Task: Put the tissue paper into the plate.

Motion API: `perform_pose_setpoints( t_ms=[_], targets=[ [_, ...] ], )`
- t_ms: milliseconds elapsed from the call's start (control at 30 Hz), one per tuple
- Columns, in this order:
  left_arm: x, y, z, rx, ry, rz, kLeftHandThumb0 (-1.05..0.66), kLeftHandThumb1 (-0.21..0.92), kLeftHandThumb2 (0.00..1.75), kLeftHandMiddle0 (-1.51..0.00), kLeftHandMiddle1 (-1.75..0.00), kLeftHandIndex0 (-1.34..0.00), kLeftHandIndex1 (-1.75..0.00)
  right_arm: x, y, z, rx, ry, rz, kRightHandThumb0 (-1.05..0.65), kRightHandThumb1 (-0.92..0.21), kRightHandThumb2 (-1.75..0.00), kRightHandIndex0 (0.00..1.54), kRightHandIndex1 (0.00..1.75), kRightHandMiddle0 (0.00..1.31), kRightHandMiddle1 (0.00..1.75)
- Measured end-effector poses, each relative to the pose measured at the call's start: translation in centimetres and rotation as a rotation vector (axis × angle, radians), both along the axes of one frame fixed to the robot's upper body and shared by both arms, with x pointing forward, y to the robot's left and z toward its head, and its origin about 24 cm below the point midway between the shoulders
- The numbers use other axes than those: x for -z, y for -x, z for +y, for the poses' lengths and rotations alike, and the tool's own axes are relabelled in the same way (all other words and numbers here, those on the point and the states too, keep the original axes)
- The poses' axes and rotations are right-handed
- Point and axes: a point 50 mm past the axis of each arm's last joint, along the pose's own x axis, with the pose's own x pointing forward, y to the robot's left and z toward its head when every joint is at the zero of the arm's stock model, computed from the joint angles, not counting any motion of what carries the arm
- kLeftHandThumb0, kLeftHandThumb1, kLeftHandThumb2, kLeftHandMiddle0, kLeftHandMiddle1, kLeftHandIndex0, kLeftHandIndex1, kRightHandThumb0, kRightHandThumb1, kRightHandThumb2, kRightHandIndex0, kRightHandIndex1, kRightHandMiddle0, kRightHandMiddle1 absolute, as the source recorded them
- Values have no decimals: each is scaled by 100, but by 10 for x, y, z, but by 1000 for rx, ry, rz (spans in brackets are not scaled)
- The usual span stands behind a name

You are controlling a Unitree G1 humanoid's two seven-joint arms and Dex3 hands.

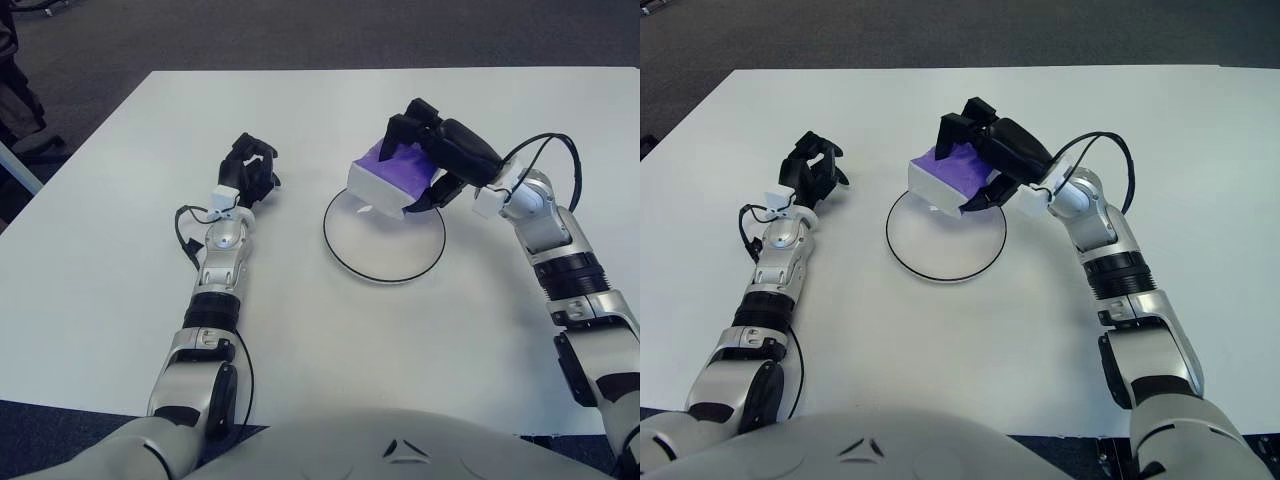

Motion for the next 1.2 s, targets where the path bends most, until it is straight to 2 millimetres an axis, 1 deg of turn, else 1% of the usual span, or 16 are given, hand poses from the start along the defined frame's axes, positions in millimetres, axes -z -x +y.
perform_pose_setpoints(
  t_ms=[100, 133, 200, 333, 567, 633, 700, 800, 867, 1033, 1067, 1100, 1133, 1167, 1200],
  targets=[
    [0, 0, 0, -2, 0, 0, -35, 92, 55, -82, -175, -60, -175, 5, 0, 3, -31, 45, 45, 0, -42, -119, 46, 173, 40, 173],
    [0, 0, 0, -3, 1, 0, -35, 92, 55, -82, -175, -60, -175, 7, 1, 4, -40, 61, 64, 0, -45, -114, 46, 171, 40, 170],
    [0, 0, 0, -3, 1, 0, -35, 92, 55, -82, -175, -60, -175, 8, 0, 5, -50, 85, 89, 0, -52, -98, 47, 164, 41, 160],
    [0, 0, 0, -4, 1, 0, -35, 92, 55, -82, -175, -60, -175, 4, 0, 5, -56, 116, 113, 0, -59, -84, 49, 159, 43, 150],
    [0, 0, 0, -5, 1, 0, -35, 92, 55, -82, -175, -60, -175, -2, 0, 6, -44, 157, 132, 0, -62, -78, 51, 156, 43, 145],
    [0, 0, 0, -5, 1, 0, -35, 92, 55, -82, -175, -60, -175, -3, 0, 7, -43, 162, 134, 0, -66, -72, 51, 156, 42, 143],
    [0, 0, 0, -4, 1, -1, -35, 92, 55, -82, -175, -60, -175, -4, 2, 7, -42, 166, 132, 0, -80, -47, 51, 151, 40, 135],
    [0, 0, -1, -4, 1, -1, -35, 92, 55, -82, -175, -60, -175, -5, 5, 6, -41, 170, 131, 0, -88, -34, 53, 145, 35, 137],
    [0, 0, -1, -3, 1, -1, -35, 92, 55, -82, -175, -60, -175, -5, 7, 5, -36, 167, 133, 0, -90, -32, 53, 142, 30, 143],
    [0, 0, -1, -3, 0, -1, -35, 92, 55, -82, -175, -60, -175, -4, 9, 1, -29, 133, 150, -1, -92, -32, 51, 137, 25, 152],
    [0, 0, -1, -3, 0, -1, -35, 92, 55, -81, -175, -60, -175, -4, 10, 0, -31, 123, 155, -13, -92, -30, 47, 118, 32, 151],
    [0, 0, -1, -3, 0, -1, -35, 92, 55, -81, -175, -60, -175, -4, 10, 0, -33, 115, 156, -21, -92, -29, 47, 103, 37, 149],
    [0, 0, -1, -3, 0, -1, -35, 92, 55, -81, -175, -60, -175, -4, 10, 0, -36, 107, 156, -24, -92, -29, 46, 98, 39, 149],
    [0, 0, -1, -3, 0, -1, -35, 92, 55, -81, -175, -60, -175, -4, 11, 0, -41, 96, 155, -31, -91, -21, 46, 83, 34, 127],
    [0, 0, -1, -3, 0, -1, -35, 92, 55, -81, -175, -60, -175, -4, 11, 0, -47, 87, 155, -36, -91, -14, 49, 67, 33, 108]
  ],
)
